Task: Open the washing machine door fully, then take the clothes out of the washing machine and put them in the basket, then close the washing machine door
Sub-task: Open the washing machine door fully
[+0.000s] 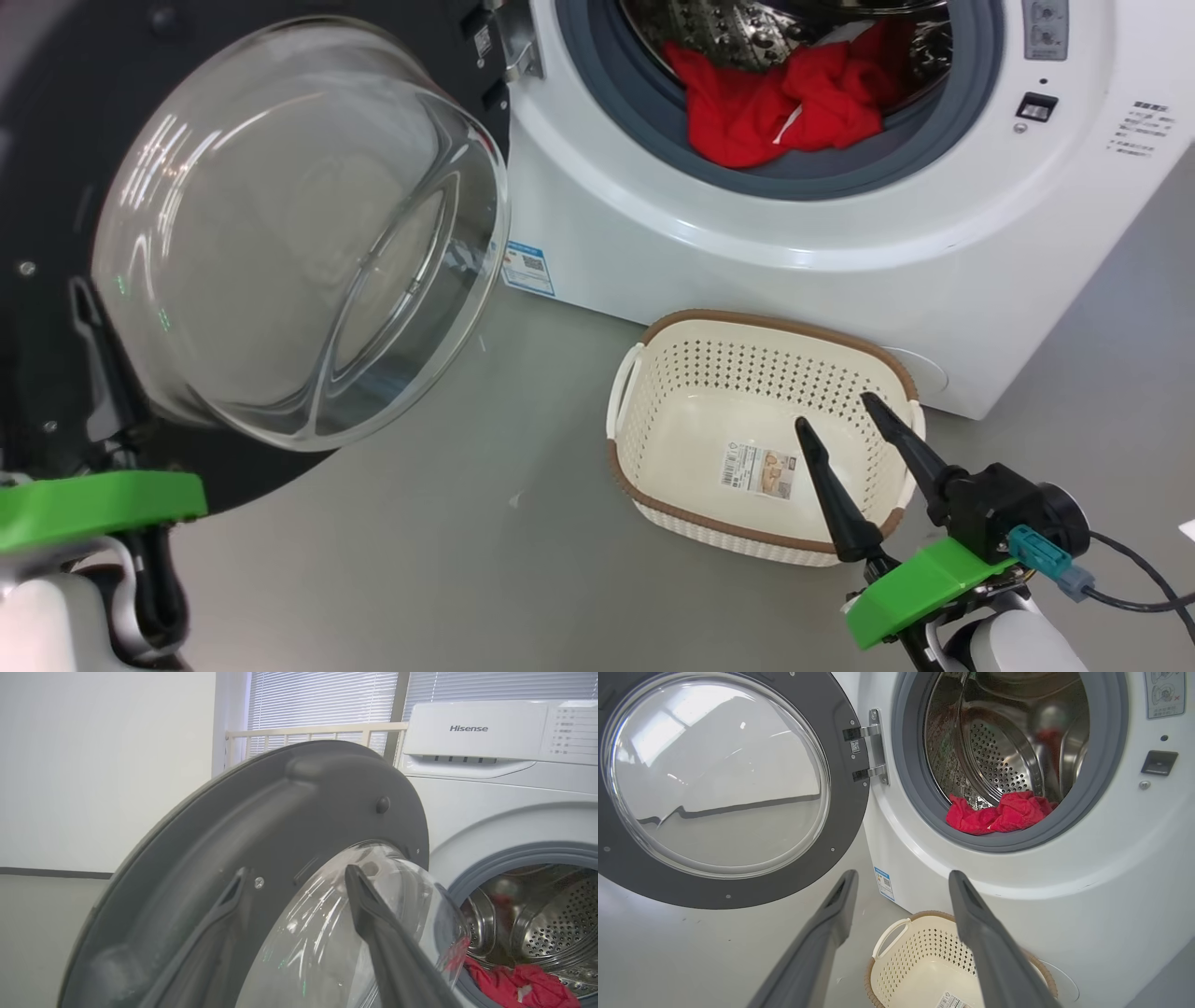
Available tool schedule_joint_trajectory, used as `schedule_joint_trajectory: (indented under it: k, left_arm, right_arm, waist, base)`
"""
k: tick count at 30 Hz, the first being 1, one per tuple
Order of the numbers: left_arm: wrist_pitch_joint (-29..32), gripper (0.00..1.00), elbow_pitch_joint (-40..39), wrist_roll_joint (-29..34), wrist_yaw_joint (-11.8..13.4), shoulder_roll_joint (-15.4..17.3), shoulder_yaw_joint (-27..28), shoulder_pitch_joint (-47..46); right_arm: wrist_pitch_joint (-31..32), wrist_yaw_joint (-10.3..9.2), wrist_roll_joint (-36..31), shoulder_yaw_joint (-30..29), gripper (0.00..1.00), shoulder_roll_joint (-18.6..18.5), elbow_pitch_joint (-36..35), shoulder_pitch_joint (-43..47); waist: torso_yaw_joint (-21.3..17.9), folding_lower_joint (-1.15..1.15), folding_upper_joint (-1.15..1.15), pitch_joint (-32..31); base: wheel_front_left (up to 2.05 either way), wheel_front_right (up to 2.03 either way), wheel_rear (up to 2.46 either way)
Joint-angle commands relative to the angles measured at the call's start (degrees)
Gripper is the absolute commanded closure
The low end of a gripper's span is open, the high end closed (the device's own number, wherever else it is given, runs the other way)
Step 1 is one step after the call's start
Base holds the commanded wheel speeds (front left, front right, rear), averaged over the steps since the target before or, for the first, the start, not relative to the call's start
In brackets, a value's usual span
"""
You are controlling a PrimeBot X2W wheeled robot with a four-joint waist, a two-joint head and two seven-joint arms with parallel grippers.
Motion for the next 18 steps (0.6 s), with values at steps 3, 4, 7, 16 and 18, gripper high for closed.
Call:
schedule_joint_trajectory:
  k: [3,4,7,16,18]
  left_arm:
    - [-0.28,0.00,-5.79,-0.75,0.59,2.27,-1.44,1.32]
    - [-0.28,0.00,-6.97,-0.91,0.67,2.27,-2.50,1.78]
    - [-0.28,0.00,-10.12,-0.87,0.44,2.27,-5.74,2.92]
    - [0.21,0.00,-15.08,-1.36,-0.93,2.27,-13.72,5.92]
    - [0.39,0.00,-15.02,-1.39,-1.00,2.27,-14.36,6.46]
  right_arm:
    - [-1.18,0.34,1.06,0.90,0.00,0.25,-0.77,-1.70]
    - [-1.39,0.34,1.13,0.71,0.00,0.25,-0.61,-1.84]
    - [-2.15,0.34,1.37,-0.08,0.00,0.25,-0.05,-2.32]
    - [-4.57,0.34,0.74,-3.01,0.00,0.25,0.57,-3.54]
    - [-4.96,0.34,0.24,-3.45,0.00,0.25,0.58,-3.65]
  waist:
    - [-1.27,0.00,0.00,-0.51]
    - [-1.62,0.00,0.00,-0.55]
    - [-2.92,0.00,0.00,-0.77]
    - [-7.81,0.00,0.00,-1.48]
    - [-8.94,0.00,0.00,-1.62]
  base:
    - [0.00,0.00,0.00]
    - [0.00,0.00,0.00]
    - [0.00,0.00,0.00]
    - [0.00,0.00,0.00]
    - [0.00,0.00,0.00]
